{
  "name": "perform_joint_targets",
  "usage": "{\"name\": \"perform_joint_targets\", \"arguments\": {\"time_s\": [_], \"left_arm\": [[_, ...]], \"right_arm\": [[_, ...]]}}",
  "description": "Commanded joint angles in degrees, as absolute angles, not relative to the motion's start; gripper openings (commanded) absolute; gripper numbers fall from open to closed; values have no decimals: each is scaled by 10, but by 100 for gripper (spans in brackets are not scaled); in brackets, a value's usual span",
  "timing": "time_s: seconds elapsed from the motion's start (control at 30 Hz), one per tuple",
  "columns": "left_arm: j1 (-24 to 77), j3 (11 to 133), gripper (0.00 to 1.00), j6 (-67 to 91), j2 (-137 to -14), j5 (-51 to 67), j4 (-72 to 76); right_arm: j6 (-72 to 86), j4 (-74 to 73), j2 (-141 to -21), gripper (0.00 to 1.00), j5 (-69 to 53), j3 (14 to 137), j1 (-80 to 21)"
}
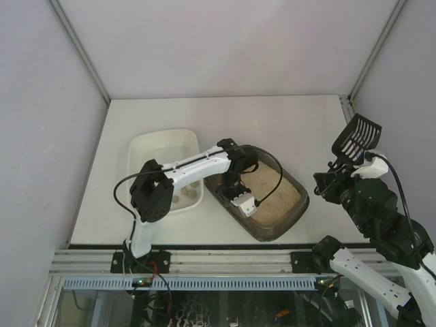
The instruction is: Clean the litter box
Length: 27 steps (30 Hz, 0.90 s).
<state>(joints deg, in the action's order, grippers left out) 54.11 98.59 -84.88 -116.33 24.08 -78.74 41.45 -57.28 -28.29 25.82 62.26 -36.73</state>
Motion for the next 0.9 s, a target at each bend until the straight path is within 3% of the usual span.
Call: {"name": "perform_joint_targets", "arguments": {"time_s": [0.0, 0.3, 0.8, 0.87], "left_arm": [[552, 970, 0, -1053, -1097, 166, -812], [551, 1009, 0, -1131, -1121, 113, -813], [483, 1205, 0, -1055, -1243, 79, -777], [477, 1204, 11, -1038, -1246, 65, -745]], "right_arm": [[427, -567, -273, 0, 268, 622, -364], [434, -570, -265, 0, 269, 614, -364], [435, -541, -269, 0, 220, 568, -364], [430, -529, -280, 0, 205, 563, -364]]}}
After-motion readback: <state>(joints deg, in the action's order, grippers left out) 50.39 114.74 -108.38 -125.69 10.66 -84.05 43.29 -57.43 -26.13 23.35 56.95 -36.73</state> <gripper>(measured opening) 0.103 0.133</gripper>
